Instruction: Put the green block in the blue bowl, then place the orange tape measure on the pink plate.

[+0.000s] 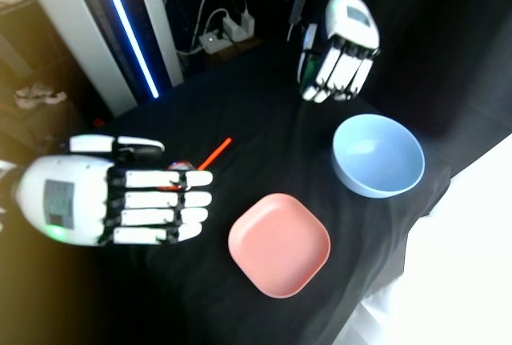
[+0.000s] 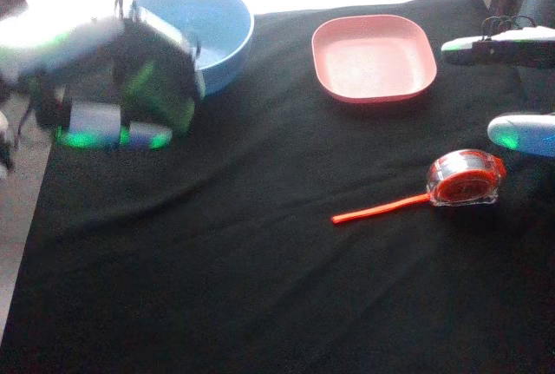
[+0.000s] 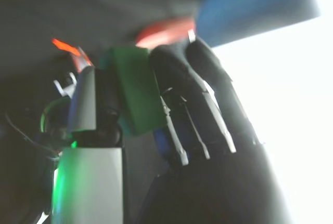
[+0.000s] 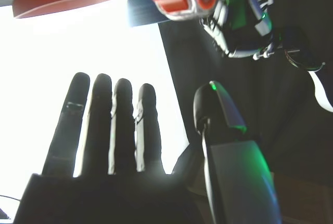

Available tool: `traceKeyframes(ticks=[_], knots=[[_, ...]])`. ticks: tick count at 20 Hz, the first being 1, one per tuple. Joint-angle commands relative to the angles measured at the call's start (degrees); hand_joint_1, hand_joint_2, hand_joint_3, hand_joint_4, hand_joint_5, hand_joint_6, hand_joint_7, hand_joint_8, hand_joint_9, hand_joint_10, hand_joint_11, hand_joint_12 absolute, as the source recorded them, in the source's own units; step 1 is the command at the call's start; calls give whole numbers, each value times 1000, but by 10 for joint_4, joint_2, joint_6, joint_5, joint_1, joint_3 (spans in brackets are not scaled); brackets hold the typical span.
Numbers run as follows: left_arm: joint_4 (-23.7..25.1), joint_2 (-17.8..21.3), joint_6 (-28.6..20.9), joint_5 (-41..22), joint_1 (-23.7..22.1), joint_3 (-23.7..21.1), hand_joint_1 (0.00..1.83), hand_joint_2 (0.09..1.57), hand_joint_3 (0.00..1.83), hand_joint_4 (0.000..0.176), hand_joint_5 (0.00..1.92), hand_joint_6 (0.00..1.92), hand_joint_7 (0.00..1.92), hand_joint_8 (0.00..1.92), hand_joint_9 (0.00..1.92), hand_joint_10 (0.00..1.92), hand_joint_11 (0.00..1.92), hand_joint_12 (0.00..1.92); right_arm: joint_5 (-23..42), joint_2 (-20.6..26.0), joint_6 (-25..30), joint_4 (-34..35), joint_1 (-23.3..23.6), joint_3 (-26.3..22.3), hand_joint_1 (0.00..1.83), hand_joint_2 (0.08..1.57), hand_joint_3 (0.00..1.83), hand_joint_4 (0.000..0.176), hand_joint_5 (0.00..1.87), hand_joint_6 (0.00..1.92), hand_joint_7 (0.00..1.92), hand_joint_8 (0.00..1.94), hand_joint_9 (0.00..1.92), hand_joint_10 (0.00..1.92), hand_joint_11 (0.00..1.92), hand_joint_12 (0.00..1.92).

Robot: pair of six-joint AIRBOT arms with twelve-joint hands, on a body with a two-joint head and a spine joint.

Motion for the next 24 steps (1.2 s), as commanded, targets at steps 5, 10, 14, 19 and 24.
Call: traceKeyframes(ticks=[5,10,14,19,24], knots=[[-19,-53,14,29,-108,78,1391,1057,0,0,1055,714,1140,661,1025,1098,803,1151,65,-7,5,24,6,11,823,1192,0,0,471,1,406,2,385,1,80,777],[-37,-143,42,161,-148,182,1291,1035,2,0,1104,675,1221,634,1143,803,895,1235,65,-15,14,15,6,26,854,1184,2,0,474,0,408,0,394,0,71,834],[-52,-183,42,214,-150,237,1294,1040,10,0,1044,735,1226,648,1148,543,934,1061,65,-18,16,13,6,32,900,1180,0,0,464,0,387,0,373,0,45,833],[-73,-204,42,235,-143,266,1076,1108,1,27,984,968,1001,96,998,368,670,1342,65,-19,17,13,6,35,791,1207,1,0,448,0,389,0,365,0,45,811],[-74,-203,42,218,-142,258,986,1040,0,0,908,116,953,3,920,623,710,1466,65,-19,17,13,6,36,767,1206,1,3,449,0,414,2,398,3,112,717]])
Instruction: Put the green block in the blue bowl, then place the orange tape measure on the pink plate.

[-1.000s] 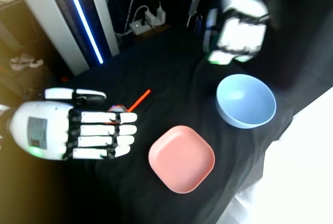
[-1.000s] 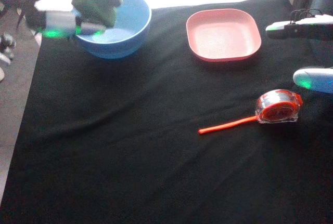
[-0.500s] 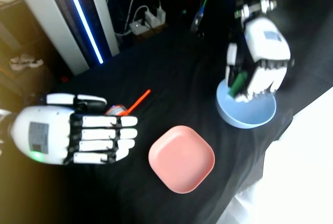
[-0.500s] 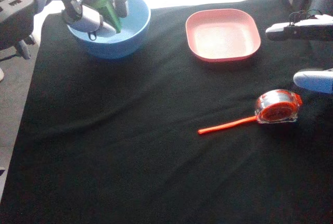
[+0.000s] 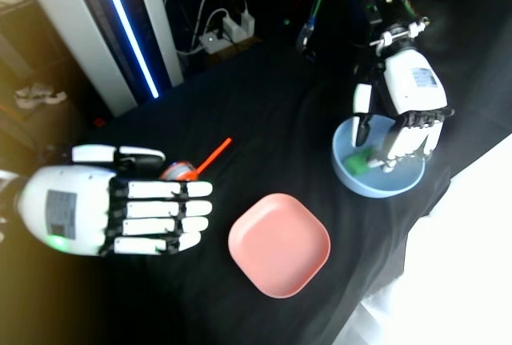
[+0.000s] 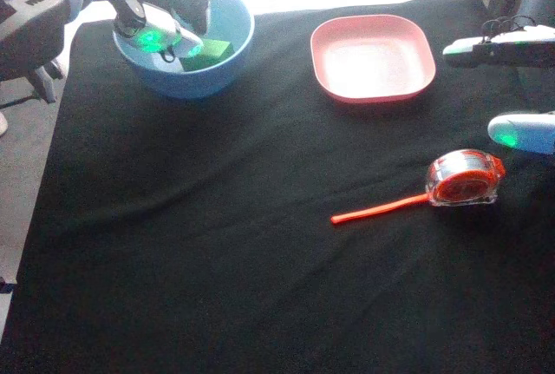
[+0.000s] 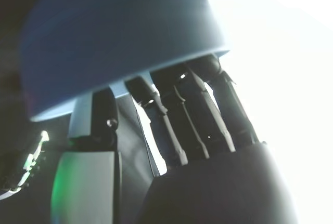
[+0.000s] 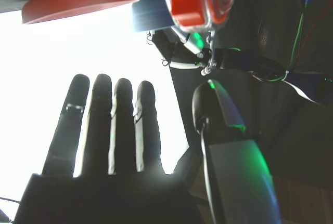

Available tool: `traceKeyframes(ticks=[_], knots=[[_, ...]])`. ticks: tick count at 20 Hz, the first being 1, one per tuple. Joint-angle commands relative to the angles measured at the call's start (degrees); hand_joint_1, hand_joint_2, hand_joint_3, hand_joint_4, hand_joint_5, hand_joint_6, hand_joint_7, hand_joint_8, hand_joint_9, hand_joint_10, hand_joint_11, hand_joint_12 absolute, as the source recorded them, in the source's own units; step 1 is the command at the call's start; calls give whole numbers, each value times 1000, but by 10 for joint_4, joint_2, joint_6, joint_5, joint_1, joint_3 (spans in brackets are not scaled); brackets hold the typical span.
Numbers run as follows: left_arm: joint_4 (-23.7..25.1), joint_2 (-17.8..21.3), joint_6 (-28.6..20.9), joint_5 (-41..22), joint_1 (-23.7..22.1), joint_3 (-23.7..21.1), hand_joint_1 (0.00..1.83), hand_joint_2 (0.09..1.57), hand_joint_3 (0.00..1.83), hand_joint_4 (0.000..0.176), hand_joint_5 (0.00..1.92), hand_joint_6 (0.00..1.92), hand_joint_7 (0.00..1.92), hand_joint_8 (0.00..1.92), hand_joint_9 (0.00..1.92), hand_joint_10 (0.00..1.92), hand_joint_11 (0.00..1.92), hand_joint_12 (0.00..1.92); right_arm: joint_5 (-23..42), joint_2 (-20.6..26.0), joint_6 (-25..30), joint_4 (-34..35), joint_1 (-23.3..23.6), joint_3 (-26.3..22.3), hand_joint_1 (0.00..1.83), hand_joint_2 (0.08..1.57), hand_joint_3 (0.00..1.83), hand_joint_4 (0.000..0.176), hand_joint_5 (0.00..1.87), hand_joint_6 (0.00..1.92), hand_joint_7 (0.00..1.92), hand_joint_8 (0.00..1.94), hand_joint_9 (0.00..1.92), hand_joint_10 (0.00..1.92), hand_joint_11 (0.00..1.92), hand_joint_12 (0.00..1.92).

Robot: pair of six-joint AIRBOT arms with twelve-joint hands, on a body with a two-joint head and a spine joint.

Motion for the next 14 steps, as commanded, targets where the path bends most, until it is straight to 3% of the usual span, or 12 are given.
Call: traceKeyframes(ticks=[1,4,5,7,9,10,14], knots=[[-9,10,-1,-80,1,-7,972,1045,0,0,925,31,947,1,890,667,694,1481,66,-2,9,25,6,3,782,1203,0,1,448,0,407,0,391,0,103,711],[-9,48,-1,-138,20,-55,1007,1048,0,0,924,0,933,0,800,842,652,1543,66,0,16,25,6,2,786,1195,0,0,448,0,410,0,382,0,94,700],[-9,68,-1,-174,32,-82,1005,1045,0,0,913,0,917,0,803,797,651,1507,70,3,18,25,6,-1,780,1193,0,3,443,0,404,0,366,0,77,692],[-9,107,-1,-233,58,-126,1079,1002,1,0,859,0,869,0,814,399,533,1313,75,3,18,24,6,-10,725,1175,0,32,442,1,397,2,362,4,81,690],[-9,149,-1,-298,91,-175,1026,986,0,0,793,0,802,0,786,150,361,1325,81,3,18,22,6,-20,730,1166,0,22,435,0,389,0,372,6,99,695],[-10,172,-1,-327,109,-199,1012,981,0,0,766,0,747,0,754,115,298,1307,86,3,18,22,6,-25,730,1153,0,33,443,4,397,3,389,12,125,704],[-15,246,-1,-420,190,-278,895,968,0,33,587,0,520,0,452,0,39,1021,90,16,18,9,6,-41,871,1132,2,0,451,1,382,0,376,0,156,570]])
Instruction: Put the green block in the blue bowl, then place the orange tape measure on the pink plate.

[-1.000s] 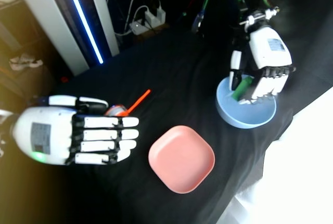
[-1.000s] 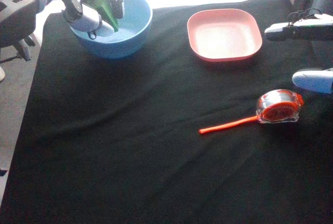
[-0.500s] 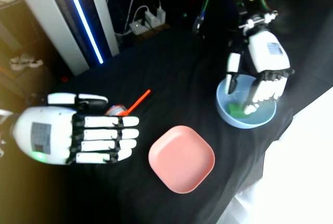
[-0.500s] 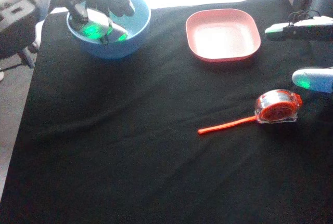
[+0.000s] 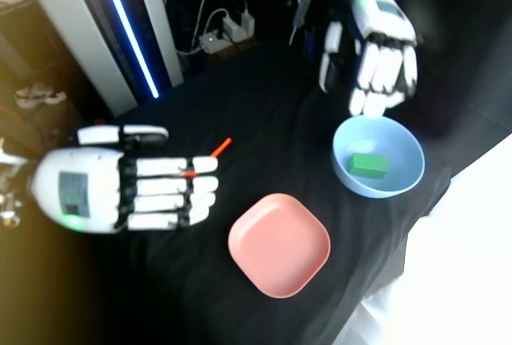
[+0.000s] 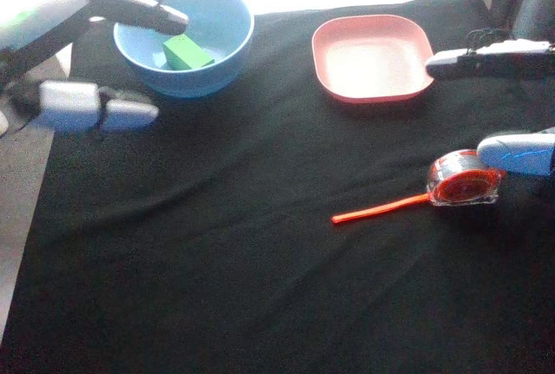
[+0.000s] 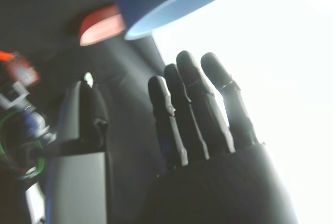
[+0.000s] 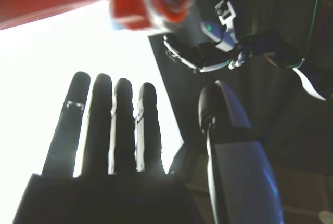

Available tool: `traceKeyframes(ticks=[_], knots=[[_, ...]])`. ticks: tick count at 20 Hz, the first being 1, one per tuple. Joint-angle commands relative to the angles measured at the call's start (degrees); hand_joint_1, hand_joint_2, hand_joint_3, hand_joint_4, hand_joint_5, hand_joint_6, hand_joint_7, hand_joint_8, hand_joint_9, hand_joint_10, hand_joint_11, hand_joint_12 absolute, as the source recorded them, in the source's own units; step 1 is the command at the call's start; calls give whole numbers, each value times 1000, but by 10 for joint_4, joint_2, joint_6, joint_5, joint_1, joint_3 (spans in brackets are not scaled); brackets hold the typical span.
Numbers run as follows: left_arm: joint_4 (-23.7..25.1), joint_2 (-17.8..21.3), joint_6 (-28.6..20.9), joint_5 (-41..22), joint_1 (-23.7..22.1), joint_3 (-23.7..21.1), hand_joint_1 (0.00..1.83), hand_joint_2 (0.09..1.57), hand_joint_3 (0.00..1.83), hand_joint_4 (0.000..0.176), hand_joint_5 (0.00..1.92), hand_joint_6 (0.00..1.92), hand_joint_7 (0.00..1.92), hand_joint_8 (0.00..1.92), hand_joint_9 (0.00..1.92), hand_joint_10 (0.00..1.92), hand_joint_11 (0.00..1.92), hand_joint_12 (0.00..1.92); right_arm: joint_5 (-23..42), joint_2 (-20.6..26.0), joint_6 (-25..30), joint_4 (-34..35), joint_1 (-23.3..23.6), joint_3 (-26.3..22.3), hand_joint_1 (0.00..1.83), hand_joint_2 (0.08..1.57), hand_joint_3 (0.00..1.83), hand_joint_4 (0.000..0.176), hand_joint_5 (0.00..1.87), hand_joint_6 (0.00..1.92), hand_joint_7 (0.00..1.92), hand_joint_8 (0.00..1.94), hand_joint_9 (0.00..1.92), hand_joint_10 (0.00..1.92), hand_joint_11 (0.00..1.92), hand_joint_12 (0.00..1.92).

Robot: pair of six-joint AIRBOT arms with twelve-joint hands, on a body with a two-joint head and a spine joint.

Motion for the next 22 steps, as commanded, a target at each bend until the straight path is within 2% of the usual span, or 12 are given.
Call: traceKeyframes(ticks=[1,3,5,6,8,9,13,15,17,18,19,22], knots=[[-15,14,-1,-95,7,-7,889,958,0,46,539,0,470,0,377,0,7,940,68,3,6,22,6,-1,882,1128,0,0,456,2,383,2,381,4,168,572],[-36,48,-1,-139,66,-47,916,906,0,80,425,3,318,4,234,2,0,643,68,6,6,14,6,-5,951,1104,0,0,461,3,377,1,365,0,146,570],[-113,71,-1,-232,196,-92,934,875,0,52,354,0,223,1,102,4,0,107,58,8,6,2,6,-7,973,1095,0,0,459,0,375,0,347,0,20,872],[-120,72,-1,-242,207,-95,934,875,0,52,354,0,223,1,102,4,0,107,56,8,6,1,6,-7,973,1095,0,0,459,0,375,0,347,0,20,872],[-142,77,-2,-274,249,-110,837,887,2,47,349,1,205,0,94,1,0,97,44,7,6,-10,6,-6,905,1093,0,76,434,0,363,0,347,2,0,927],[-142,79,-6,-276,257,-114,833,897,7,23,346,0,196,0,94,1,0,102,37,5,6,-18,6,-6,915,1067,0,77,465,1,446,4,464,22,59,1073],[-142,77,-9,-270,260,-116,851,891,2,27,359,3,196,1,92,2,0,121,12,2,6,-44,6,-4,1053,1017,0,54,591,4,701,16,724,46,269,1266],[-139,77,-15,-265,261,-116,869,887,0,34,360,1,192,0,93,0,0,165,6,0,6,-53,6,-4,1105,1025,1,4,670,7,857,54,887,138,386,1466],[-134,77,-19,-260,263,-116,866,889,1,55,366,3,190,0,87,0,0,162,-6,-4,6,-58,6,-1,1183,1033,0,0,733,12,909,187,668,965,439,1597],[-134,77,-20,-260,263,-116,850,894,3,57,372,4,191,1,90,1,0,164,-8,-5,6,-58,6,1,1210,1040,0,0,753,6,862,359,607,1135,422,1620],[-134,76,-22,-259,263,-116,832,900,3,58,382,3,203,1,108,4,0,241,-16,-10,6,-60,6,6,1318,1102,4,0,787,6,922,932,624,1026,420,1524],[-133,74,-23,-259,263,-116,813,896,0,57,394,1,225,2,142,6,0,400,-28,-21,6,-61,6,17,1351,1117,1,0,819,1,933,1085,736,713,426,1317]])
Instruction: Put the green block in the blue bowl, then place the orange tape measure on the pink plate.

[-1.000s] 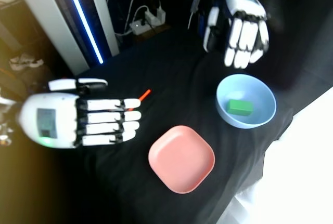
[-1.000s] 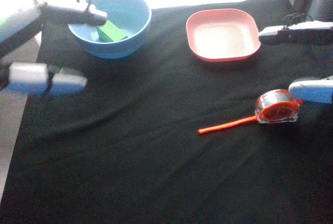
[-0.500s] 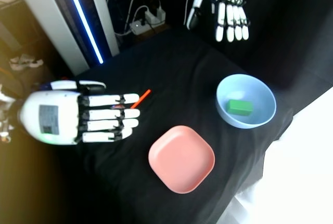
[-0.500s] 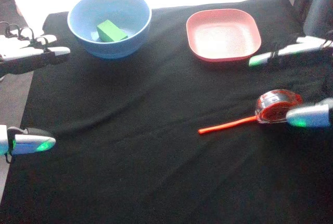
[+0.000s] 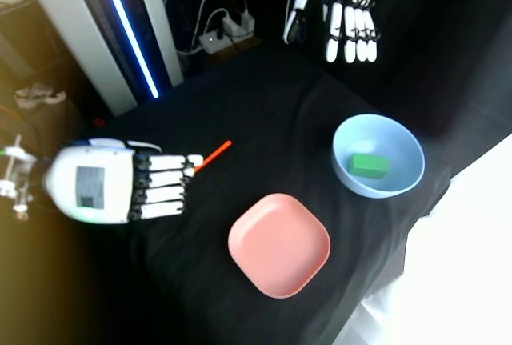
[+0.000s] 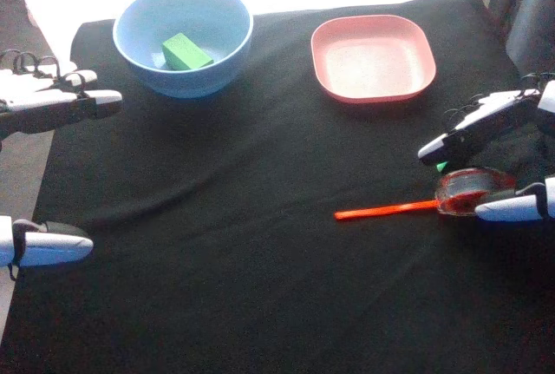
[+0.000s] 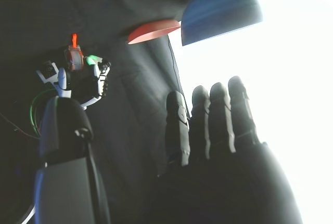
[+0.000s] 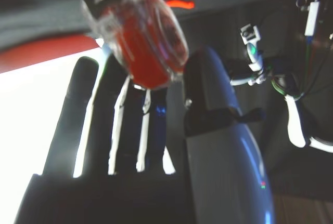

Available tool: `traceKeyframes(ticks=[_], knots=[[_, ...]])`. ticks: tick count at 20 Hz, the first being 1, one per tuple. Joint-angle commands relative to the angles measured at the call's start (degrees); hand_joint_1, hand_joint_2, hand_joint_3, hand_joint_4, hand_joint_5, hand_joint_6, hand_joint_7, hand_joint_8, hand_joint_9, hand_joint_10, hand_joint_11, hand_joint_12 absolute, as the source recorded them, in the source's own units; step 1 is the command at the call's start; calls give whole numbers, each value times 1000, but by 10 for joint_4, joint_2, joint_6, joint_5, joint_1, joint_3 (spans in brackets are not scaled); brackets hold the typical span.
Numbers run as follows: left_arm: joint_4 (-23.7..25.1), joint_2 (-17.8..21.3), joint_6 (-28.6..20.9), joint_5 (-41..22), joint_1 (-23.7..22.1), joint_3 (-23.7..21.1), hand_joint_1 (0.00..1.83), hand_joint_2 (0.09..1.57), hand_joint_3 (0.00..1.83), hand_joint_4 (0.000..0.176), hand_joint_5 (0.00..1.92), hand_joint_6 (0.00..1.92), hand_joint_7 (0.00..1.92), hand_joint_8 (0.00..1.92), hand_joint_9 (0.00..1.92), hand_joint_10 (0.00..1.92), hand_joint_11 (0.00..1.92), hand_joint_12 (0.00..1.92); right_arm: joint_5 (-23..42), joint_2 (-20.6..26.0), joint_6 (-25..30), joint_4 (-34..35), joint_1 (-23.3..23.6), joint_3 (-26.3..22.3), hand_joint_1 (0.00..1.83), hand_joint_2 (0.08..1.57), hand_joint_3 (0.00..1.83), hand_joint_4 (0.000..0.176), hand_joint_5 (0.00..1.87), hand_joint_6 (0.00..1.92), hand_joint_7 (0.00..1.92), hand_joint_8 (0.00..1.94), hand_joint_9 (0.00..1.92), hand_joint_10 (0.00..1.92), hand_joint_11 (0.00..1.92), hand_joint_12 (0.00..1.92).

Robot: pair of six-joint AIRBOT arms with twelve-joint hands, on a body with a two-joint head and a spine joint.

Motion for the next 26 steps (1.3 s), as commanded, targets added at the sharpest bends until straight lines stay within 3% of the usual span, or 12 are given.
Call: traceKeyframes(ticks=[1,2,5,6,7,8,10,12,15,19,24,26], knots=[[-8,1,-5,-67,-3,1,817,896,0,58,398,3,230,4,145,6,0,408,34,-4,-1,14,6,4,1340,1136,5,0,825,2,897,1143,728,723,413,1311],[-7,0,-6,-67,-3,1,818,903,2,45,398,1,237,3,154,6,0,442,31,-5,-1,14,6,6,1334,1148,2,0,834,3,879,1170,731,736,443,1305],[-7,-2,-6,-68,-3,1,815,905,1,60,387,0,253,2,176,6,0,521,25,-5,-1,14,6,8,1349,1143,1,0,881,4,888,1163,750,1010,534,1410],[-7,-3,-6,-68,-3,1,819,905,1,65,385,0,256,2,179,7,0,524,23,-6,-1,14,6,10,1273,1151,0,0,852,778,959,1198,812,1006,617,1385],[-7,-3,-6,-68,-3,1,827,901,0,61,389,2,261,4,182,7,0,518,23,-7,-1,14,6,11,1350,1158,2,0,793,968,908,1177,875,1311,679,1412],[-7,-3,-7,-69,-3,1,835,902,0,57,393,2,260,2,178,4,0,482,21,-8,-1,14,6,13,1246,1178,4,0,788,1079,909,1264,813,1215,709,1443],[-7,-4,-8,-70,-3,1,823,902,0,65,408,3,275,2,197,6,0,558,11,-11,-7,12,6,17,1210,1187,0,0,811,1097,871,1323,742,1240,645,1563],[-7,-5,-8,-71,-3,1,812,902,0,67,412,3,291,5,219,10,0,642,3,-12,-10,10,6,19,1352,1158,0,0,861,999,867,1209,844,1373,646,1436],[-7,-7,-9,-69,-3,2,792,908,2,42,427,5,305,6,231,9,0,667,1,-13,-10,9,7,21,1357,1142,1,0,927,1021,896,1123,842,1320,652,1325],[-7,-10,-12,-70,-3,3,836,911,2,46,419,0,285,0,199,0,0,535,-1,-15,-10,8,7,24,1376,1122,0,0,949,1014,913,1051,908,1224,780,1198],[-8,-11,-14,-70,0,3,810,915,2,38,433,1,290,1,191,1,0,426,41,-6,-10,7,30,14,1372,1123,0,0,1026,931,862,1065,873,1301,747,1537],[-8,-12,-15,-72,1,3,795,915,1,43,432,1,293,1,185,0,0,387,65,1,-10,8,44,7,1372,1117,0,0,999,1065,916,905,899,1203,760,1323]])
